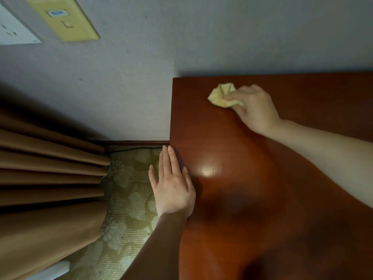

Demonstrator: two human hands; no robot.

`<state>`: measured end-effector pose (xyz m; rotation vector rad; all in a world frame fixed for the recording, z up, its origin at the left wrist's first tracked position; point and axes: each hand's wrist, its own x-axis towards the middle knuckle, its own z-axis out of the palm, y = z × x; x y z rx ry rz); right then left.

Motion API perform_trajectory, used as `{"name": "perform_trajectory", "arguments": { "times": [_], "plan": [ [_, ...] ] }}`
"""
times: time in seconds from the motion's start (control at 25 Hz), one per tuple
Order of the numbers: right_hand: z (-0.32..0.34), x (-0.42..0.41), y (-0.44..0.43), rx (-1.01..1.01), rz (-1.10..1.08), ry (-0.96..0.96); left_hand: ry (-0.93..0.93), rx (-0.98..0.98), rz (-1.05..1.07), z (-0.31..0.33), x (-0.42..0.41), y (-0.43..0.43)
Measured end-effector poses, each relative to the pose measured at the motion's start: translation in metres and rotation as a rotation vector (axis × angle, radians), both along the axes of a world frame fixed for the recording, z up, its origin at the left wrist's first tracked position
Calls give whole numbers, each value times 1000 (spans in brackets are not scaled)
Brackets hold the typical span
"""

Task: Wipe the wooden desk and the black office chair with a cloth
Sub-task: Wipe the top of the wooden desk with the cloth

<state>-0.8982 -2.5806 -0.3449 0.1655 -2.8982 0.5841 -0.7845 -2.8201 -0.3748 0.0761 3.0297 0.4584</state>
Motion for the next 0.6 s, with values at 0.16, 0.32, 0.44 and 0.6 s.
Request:
{"name": "perform_trajectory", "arguments": {
  "times": [0.16,0.32,0.44,0.6],
  "plan": [
    [6,57,-16,-58,270,-44,-14,3,2,0,0,0],
    [7,105,-26,-69,624,-68,-11,3,6,1,-1,0],
    [11,105,-25,-76,806,-124,-10,-4,4,1,0,0],
    [17,44,-18,-5,645,-61,-5,-10,-10,3,1,2]
  ]
}}
